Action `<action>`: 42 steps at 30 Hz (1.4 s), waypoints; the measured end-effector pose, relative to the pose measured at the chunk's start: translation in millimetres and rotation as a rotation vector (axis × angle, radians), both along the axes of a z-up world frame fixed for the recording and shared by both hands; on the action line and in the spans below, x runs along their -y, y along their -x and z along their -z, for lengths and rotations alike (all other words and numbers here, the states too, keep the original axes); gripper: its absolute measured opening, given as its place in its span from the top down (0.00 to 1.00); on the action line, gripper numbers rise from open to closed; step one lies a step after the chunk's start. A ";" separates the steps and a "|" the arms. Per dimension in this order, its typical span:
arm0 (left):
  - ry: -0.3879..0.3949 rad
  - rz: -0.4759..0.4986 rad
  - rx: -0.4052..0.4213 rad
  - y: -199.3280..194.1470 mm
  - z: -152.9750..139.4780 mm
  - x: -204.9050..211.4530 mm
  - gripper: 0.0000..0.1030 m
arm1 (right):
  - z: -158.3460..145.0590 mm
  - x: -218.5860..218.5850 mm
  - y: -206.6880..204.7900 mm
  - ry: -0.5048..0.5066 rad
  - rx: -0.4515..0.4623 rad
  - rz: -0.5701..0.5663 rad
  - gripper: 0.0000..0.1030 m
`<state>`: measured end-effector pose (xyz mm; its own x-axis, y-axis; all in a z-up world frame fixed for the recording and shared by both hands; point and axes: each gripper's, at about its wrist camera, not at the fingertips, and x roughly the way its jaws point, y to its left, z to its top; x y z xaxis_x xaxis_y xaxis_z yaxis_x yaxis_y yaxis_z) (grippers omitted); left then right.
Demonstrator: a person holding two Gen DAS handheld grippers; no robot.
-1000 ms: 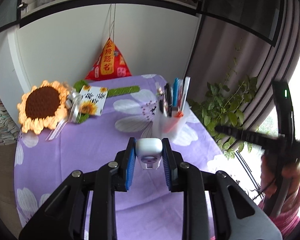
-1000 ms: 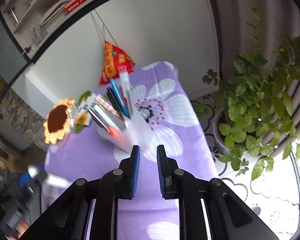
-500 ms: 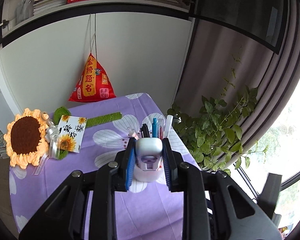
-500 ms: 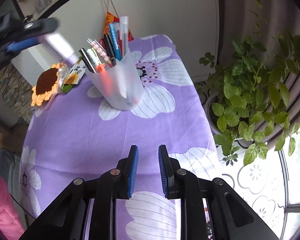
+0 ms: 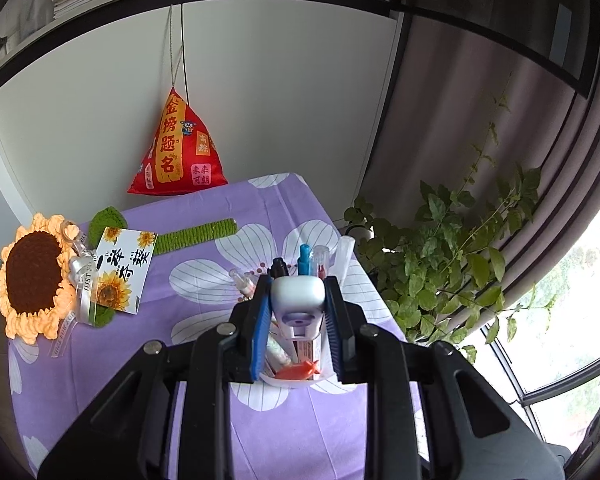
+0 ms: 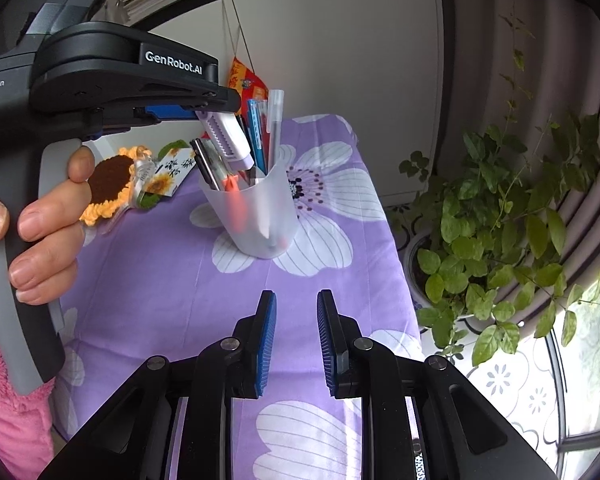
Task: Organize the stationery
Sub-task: 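Carry the white eraser into the white cup and open the left gripper, then withdraw the open left gripper up from the white cup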
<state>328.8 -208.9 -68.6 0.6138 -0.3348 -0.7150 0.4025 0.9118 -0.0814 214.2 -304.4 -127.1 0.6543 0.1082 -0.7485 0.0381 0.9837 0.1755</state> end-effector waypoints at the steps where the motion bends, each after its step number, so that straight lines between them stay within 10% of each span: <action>1: -0.003 -0.002 0.004 0.3 1.1 0.2 0.77 | 1.2 0.1 -0.8 -0.001 -0.005 0.000 0.80; 26: -0.141 -0.009 -0.025 2.1 9.7 3.5 0.76 | 11.9 -1.9 -0.3 -0.032 -0.042 -0.005 0.80; 42: -0.081 0.006 0.001 18.7 -3.4 -9.2 0.76 | 13.3 -3.8 0.2 -0.028 -0.047 -0.007 0.80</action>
<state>310.2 -199.7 -65.1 0.6129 -0.2790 -0.7393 0.4078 0.9130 -0.0065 213.9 -300.6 -140.4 0.6175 0.1335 -0.7752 0.0405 0.9788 0.2008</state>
